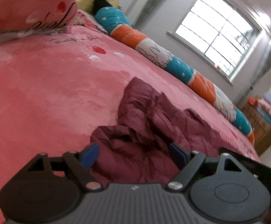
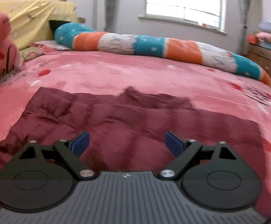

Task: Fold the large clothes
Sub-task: 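Move both open tools back above the folded jacket, then reach both tools toward the jacket hem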

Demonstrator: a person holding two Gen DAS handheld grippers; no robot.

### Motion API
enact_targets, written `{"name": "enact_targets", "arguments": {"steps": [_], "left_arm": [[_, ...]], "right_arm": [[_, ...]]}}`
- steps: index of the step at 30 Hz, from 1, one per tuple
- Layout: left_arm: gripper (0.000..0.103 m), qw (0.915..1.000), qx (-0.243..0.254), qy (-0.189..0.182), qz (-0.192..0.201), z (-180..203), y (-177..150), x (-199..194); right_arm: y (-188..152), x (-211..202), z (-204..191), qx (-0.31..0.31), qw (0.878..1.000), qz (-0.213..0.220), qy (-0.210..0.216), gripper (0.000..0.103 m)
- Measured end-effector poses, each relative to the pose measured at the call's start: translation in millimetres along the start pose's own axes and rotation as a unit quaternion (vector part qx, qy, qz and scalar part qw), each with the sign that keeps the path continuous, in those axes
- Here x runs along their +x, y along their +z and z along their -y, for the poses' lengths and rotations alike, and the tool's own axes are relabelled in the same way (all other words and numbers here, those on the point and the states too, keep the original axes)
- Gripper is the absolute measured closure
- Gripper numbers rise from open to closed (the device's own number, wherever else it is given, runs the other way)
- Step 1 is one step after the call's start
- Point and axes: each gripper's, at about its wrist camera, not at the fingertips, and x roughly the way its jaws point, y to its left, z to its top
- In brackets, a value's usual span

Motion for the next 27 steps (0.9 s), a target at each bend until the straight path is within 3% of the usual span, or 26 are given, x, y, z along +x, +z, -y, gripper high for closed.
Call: {"name": "enact_targets", "arguments": {"steps": [5, 12, 27], "left_arm": [[0.020, 0.9981, 0.058, -0.007, -0.019, 20, -22, -5], [0.020, 0.9886, 0.144, -0.004, -0.043, 43, -65, -22], [0.017, 0.9663, 0.253, 0.005, -0.049, 84, -130, -82]], "right_arm": [[-32, -42, 37, -0.011, 0.997, -0.061, -0.045, 0.000], [-87, -78, 62, 0.009, 0.988, -0.138, -0.063, 0.000], [-152, -181, 76, -0.003, 0.989, -0.144, -0.045, 0.000]]}}
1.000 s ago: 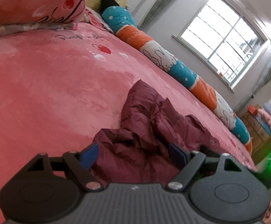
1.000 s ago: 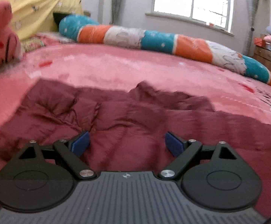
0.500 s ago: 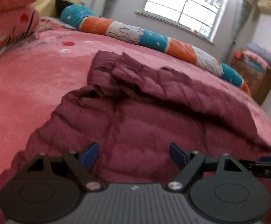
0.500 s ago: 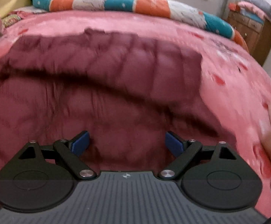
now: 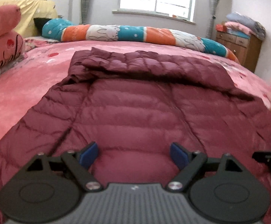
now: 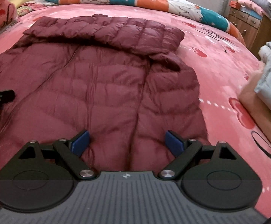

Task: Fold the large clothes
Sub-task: 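Reach both tools toward the jacket hem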

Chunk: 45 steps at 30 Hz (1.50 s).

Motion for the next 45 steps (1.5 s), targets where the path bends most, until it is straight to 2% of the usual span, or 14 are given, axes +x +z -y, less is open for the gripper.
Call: {"name": "enact_targets", "arguments": {"steps": [11, 17, 21, 25, 26, 29, 33, 37, 40, 42, 45], "left_arm": [[0.017, 0.9989, 0.044, -0.013, -0.013, 24, -16, -38], [0.017, 0.9993, 0.037, -0.006, 0.003, 14, -14, -62], [0.016, 0.9993, 0.010, 0.018, 0.030, -10, -4, -78], [0.013, 0.9966, -0.033, 0.051, 0.055, -50, 7, -87], [0.013, 0.9954, -0.051, 0.058, 0.058, -63, 9, -88], [0.013, 0.9892, -0.094, 0.092, 0.064, -98, 10, -91], [0.013, 0.9810, -0.139, 0.122, 0.057, -134, 5, -89], [0.013, 0.9708, -0.197, 0.131, 0.043, -162, -3, -85], [0.013, 0.9664, -0.219, 0.131, 0.036, -169, -7, -83], [0.013, 0.9669, -0.227, 0.115, 0.024, -171, -9, -78], [0.013, 0.9725, -0.213, 0.094, 0.000, -167, -10, -70]], "right_arm": [[-19, -31, 18, 0.009, 0.998, -0.029, 0.047, 0.000], [-26, -53, 46, 0.055, 0.995, -0.023, 0.081, 0.000], [-32, -68, 76, 0.124, 0.989, -0.013, 0.075, 0.000], [-37, -72, 104, 0.158, 0.987, -0.009, 0.022, 0.000], [-39, -70, 111, 0.170, 0.985, -0.015, 0.027, 0.000], [-44, -53, 125, 0.208, 0.973, -0.059, 0.080, 0.000], [-45, -38, 125, 0.208, 0.970, -0.092, 0.082, 0.000], [-48, -28, 117, 0.204, 0.966, -0.129, 0.094, 0.000], [-49, -21, 109, 0.198, 0.962, -0.148, 0.115, 0.000], [-48, -18, 105, 0.190, 0.963, -0.155, 0.111, 0.000], [-49, -15, 99, 0.186, 0.962, -0.163, 0.112, 0.000]]}}
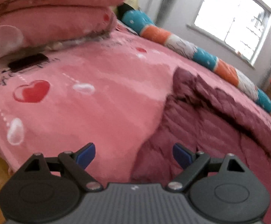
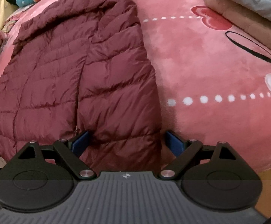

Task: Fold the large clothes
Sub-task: 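Reach both tools toward the jacket hem, then close the left tool on the hem while the right tool closes beside it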

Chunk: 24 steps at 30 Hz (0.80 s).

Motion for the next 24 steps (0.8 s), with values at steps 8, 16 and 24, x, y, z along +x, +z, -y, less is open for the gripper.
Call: {"name": "enact_targets", "arguments": {"steps": [8, 16, 24], "left_arm": [[0.023, 0.9964, 0.046, -0.037, -0.061, 18, -11, 15], [0.041, 0.9908, 0.074, -0.076, -0.084, 34, -19, 17], [0.071, 0.9886, 0.073, -0.097, -0.088, 38, -18, 16]], "right_arm": [[0, 0, 0, -0.014, 1.000, -0.013, 0.019, 0.000], [-4, -2, -9, -0.033, 0.998, -0.016, 0.055, 0.000], [-5, -3, -13, -0.043, 0.996, -0.006, 0.074, 0.028]]}}
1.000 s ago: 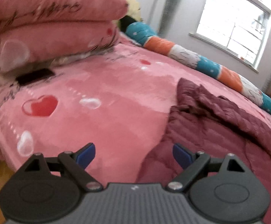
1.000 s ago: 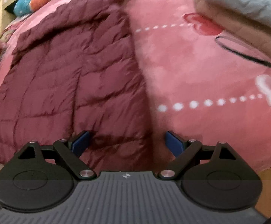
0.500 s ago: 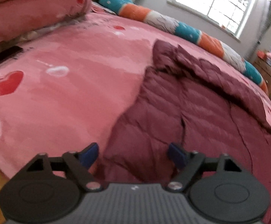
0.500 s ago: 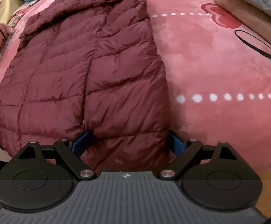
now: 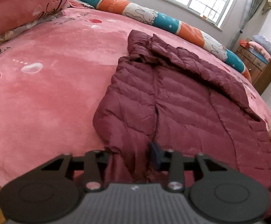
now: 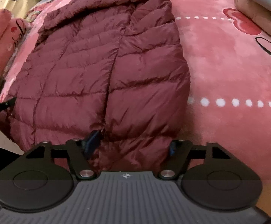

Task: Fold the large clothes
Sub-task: 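Close the left tool on the hem while the right tool closes beside it, then lift the hem with both tools and fold it toward the collar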

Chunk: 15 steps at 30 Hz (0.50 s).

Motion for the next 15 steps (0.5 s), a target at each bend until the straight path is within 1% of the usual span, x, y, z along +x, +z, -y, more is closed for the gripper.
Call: {"name": "enact_targets", "arguments": {"steps": [2, 4, 7, 9, 11, 15], "left_arm": [[0.080, 0.9999, 0.003, -0.009, 0.003, 2, 0, -2], [0.085, 0.9998, 0.006, -0.018, 0.006, 5, 0, -4], [0.091, 0.9995, -0.002, -0.031, 0.008, 5, 2, -6], [0.092, 0.9988, -0.022, -0.042, 0.008, 2, 4, -6], [0.093, 0.9975, -0.045, -0.053, 0.010, -2, 6, -7], [0.094, 0.9948, -0.065, -0.075, 0.025, -1, 13, -12]], "right_arm": [[1, -2, 2, 0.008, 1.000, 0.009, 0.015, 0.047], [2, -5, 6, 0.018, 0.999, 0.017, 0.036, 0.055], [4, -8, 10, 0.029, 0.997, 0.031, 0.061, 0.059], [5, -11, 13, 0.037, 0.996, 0.041, 0.077, 0.064], [6, -14, 18, 0.052, 0.992, 0.053, 0.102, 0.067], [8, -16, 36, 0.110, 0.976, 0.072, 0.173, 0.070]]}}
